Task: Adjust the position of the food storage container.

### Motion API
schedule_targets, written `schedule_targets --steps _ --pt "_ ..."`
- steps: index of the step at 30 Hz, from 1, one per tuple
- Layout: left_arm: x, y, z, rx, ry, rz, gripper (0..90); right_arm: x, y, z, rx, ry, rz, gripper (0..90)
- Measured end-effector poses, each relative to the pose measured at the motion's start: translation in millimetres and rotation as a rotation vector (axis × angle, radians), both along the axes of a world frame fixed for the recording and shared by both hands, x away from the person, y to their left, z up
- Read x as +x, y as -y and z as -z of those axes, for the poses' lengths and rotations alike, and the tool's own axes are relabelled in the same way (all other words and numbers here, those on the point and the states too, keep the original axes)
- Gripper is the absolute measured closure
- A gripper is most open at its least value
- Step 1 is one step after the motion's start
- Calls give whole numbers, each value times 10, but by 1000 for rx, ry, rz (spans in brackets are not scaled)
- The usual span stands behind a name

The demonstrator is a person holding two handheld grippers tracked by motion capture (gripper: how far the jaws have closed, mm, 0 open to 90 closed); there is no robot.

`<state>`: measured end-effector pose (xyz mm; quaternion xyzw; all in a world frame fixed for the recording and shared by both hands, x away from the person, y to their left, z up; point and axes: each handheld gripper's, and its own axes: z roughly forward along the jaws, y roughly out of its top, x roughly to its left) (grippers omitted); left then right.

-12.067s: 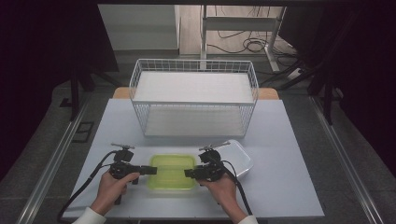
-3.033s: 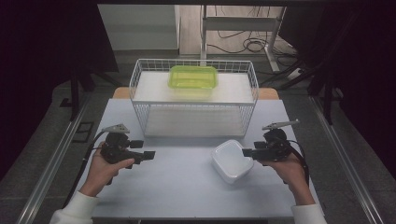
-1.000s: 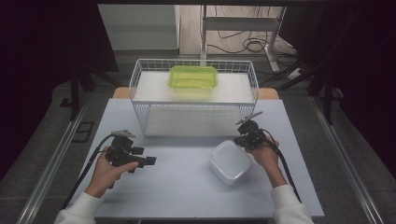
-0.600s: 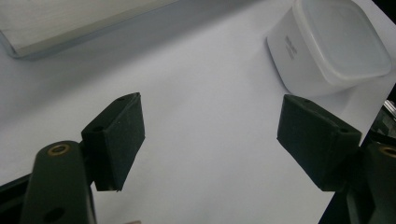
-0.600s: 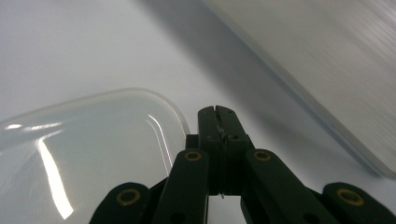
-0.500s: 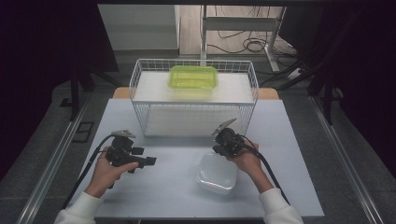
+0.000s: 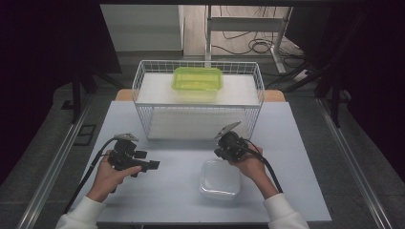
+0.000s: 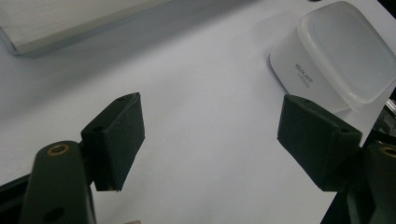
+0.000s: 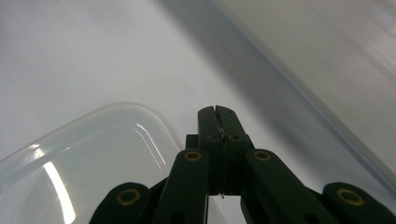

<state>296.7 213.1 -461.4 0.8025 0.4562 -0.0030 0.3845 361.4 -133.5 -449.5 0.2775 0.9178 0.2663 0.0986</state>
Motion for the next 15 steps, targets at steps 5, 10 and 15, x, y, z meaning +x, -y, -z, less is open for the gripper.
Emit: schedule_targets --steps 5,10,15 --pt "-7 0 -2 -3 3 -3 220 -122 290 -144 24 22 71 891" --pt "-6 5 0 -5 4 -3 217 -302 718 -179 15 20 185 891" --pt "2 18 13 -6 -1 -2 216 -435 963 -29 -10 -40 235 891"
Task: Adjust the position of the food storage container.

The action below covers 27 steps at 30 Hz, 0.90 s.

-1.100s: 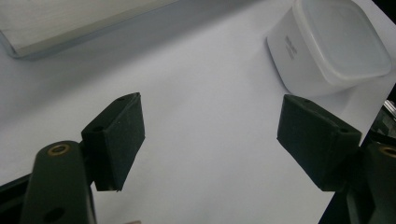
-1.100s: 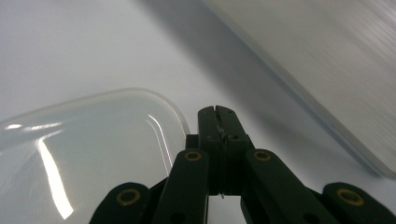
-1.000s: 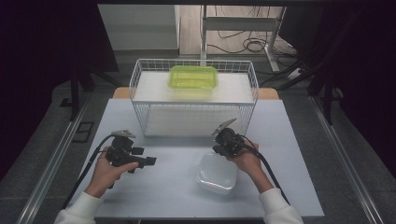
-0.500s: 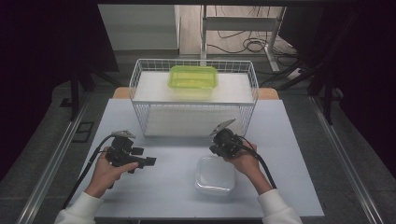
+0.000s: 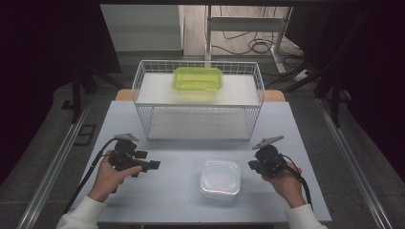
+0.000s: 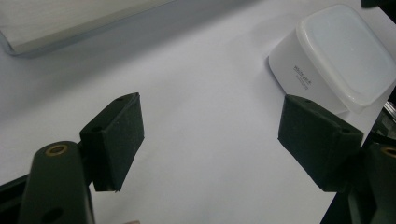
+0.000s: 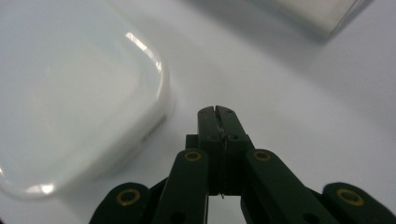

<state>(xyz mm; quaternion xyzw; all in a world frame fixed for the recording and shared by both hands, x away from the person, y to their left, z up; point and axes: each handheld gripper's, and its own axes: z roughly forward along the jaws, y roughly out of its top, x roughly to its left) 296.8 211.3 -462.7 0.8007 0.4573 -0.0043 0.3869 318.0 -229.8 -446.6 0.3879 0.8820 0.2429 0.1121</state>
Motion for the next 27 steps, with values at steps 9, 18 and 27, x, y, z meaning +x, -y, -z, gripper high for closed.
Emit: schedule_targets --steps 9,18,27 --pt "-3 14 12 9 -4 8 212 -109 -133 240 -29 -114 -48 890" --pt "-6 21 26 9 -11 12 211 -138 -280 245 -58 -129 -75 890" --pt "2 45 50 19 -18 19 210 -133 -552 270 -60 -116 -102 890"
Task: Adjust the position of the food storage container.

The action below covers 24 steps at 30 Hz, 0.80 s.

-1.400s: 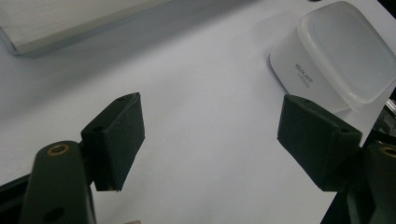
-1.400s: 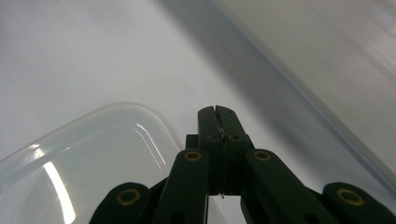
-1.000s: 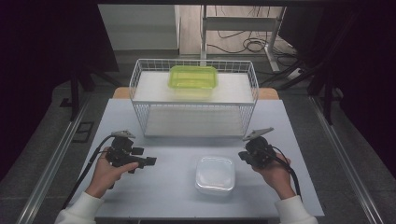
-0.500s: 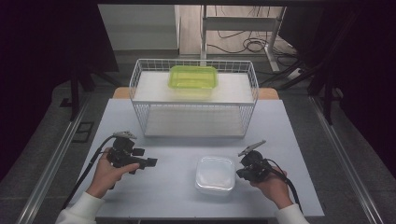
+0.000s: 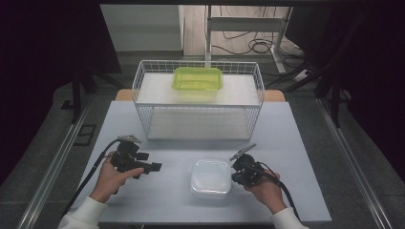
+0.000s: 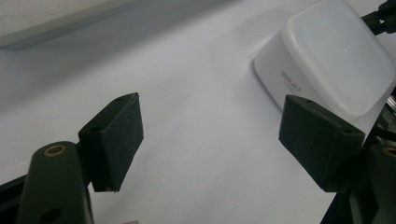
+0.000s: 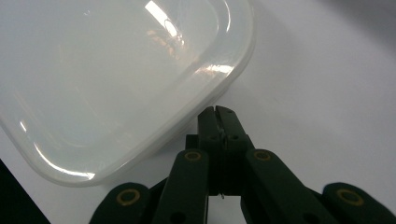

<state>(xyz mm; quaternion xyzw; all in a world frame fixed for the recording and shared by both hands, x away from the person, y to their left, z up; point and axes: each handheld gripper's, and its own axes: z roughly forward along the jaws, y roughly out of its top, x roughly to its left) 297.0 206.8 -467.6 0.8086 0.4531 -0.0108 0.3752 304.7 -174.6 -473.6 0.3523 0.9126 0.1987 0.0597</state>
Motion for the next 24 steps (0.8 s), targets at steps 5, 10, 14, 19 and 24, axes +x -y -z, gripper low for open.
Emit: schedule_targets --steps 5,10,14,19,24 --pt "-2 10 9 0 -1 1 209 14 -212 39 15 16 -30 890" --pt "-2 5 9 3 -1 2 209 20 -283 62 22 28 -37 890" --pt "-4 11 10 -1 -1 1 209 17 -273 74 30 29 -32 890" --pt "-7 6 3 -4 0 -1 208 8 -262 51 36 42 -37 890" --pt "-22 11 -5 -16 18 -23 212 7 -163 3 44 64 -9 889"
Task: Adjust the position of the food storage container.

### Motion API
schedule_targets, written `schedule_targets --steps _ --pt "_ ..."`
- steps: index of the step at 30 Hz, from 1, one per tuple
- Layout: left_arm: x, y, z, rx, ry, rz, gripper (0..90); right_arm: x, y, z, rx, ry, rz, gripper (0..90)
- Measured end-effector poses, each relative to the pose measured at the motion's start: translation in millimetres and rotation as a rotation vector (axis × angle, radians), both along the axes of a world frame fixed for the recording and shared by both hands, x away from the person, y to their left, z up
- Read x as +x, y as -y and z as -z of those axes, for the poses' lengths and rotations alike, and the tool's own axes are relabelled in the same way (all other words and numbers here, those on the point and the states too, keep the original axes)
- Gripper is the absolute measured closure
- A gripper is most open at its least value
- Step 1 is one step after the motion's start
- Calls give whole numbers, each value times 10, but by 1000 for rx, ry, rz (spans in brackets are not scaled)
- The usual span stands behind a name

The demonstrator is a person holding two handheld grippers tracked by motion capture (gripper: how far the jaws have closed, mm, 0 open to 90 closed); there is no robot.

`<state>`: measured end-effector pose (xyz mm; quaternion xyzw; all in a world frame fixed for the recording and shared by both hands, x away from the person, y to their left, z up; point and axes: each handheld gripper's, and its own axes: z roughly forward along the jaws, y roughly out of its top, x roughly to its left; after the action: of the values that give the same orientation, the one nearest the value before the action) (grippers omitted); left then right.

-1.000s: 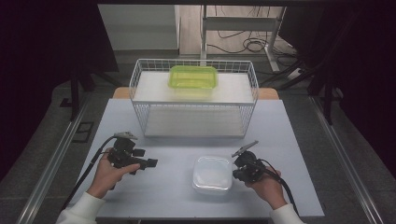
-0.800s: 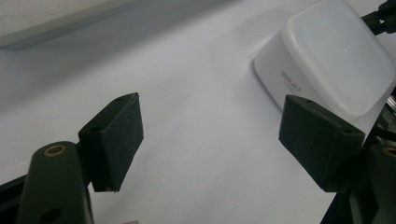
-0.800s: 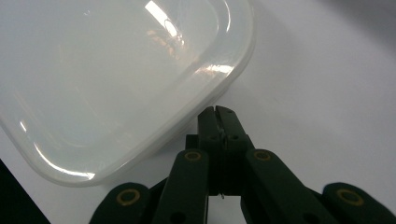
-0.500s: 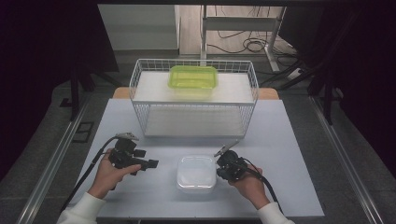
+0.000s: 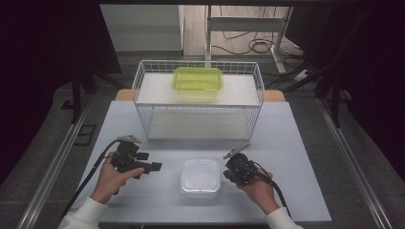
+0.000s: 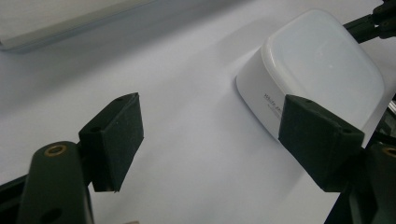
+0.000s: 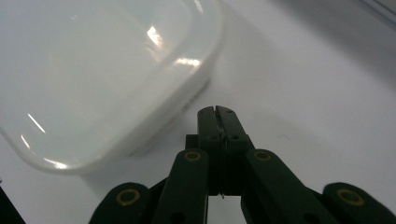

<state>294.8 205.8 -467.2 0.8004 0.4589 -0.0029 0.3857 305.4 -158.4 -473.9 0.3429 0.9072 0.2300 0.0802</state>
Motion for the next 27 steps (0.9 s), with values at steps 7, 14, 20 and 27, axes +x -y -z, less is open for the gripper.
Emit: schedule_targets --steps 7,14,20,27 --pt "-21 38 2 -42 -3 -16 210 -21 233 -71 65 6 62 790" --pt "-86 77 -21 -101 25 -43 218 -46 417 -173 186 12 148 461" --pt "-122 108 -22 -131 14 -39 216 -69 568 -216 335 -36 184 366" --pt "-164 140 -18 -142 6 -29 213 -114 650 -204 403 -63 193 335"
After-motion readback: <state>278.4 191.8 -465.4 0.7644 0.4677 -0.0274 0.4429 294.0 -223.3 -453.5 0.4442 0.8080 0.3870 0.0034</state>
